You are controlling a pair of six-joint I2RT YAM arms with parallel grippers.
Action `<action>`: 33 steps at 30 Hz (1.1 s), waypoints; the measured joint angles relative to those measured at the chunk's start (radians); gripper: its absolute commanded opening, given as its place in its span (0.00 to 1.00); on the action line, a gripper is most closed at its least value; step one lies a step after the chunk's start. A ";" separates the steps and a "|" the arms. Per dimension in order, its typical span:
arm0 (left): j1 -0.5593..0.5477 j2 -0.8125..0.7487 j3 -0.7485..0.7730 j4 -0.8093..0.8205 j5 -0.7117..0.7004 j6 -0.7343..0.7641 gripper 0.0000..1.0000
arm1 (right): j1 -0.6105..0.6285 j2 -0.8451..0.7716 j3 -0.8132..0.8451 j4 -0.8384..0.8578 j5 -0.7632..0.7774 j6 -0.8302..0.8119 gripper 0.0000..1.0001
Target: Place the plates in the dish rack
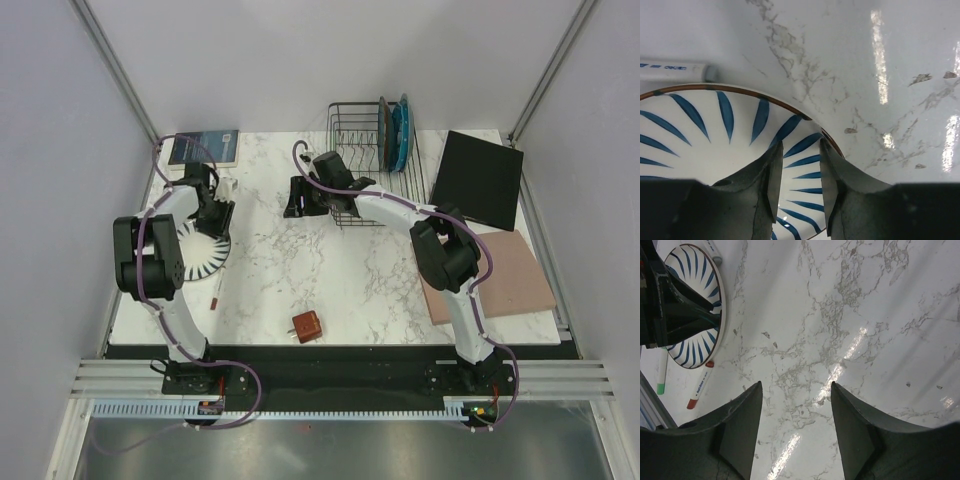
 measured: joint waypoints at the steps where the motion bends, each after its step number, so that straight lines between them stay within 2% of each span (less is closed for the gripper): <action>1: -0.006 0.001 0.000 0.001 0.007 -0.013 0.50 | 0.001 0.000 0.000 0.000 0.000 0.000 0.64; 6: -0.005 -0.045 -0.017 0.014 0.014 -0.065 0.61 | 0.010 0.000 0.000 0.016 -0.012 0.003 0.66; 9: 0.050 -0.168 -0.058 0.019 0.014 -0.098 0.63 | 0.024 0.000 0.000 0.035 -0.042 0.014 0.67; 13: 0.237 -0.348 -0.093 0.038 0.043 -0.147 0.62 | 0.056 0.010 0.008 0.071 -0.099 0.027 0.66; 16: 0.383 -0.406 -0.135 0.048 0.058 -0.172 0.60 | 0.089 0.050 0.049 0.094 -0.121 0.038 0.66; 23: 0.466 -0.404 -0.297 0.047 0.086 -0.210 0.59 | 0.158 0.180 0.166 0.115 -0.100 0.076 0.66; 33: 0.515 -0.350 -0.332 0.113 0.085 -0.268 0.58 | 0.200 0.320 0.282 0.127 -0.025 0.149 0.66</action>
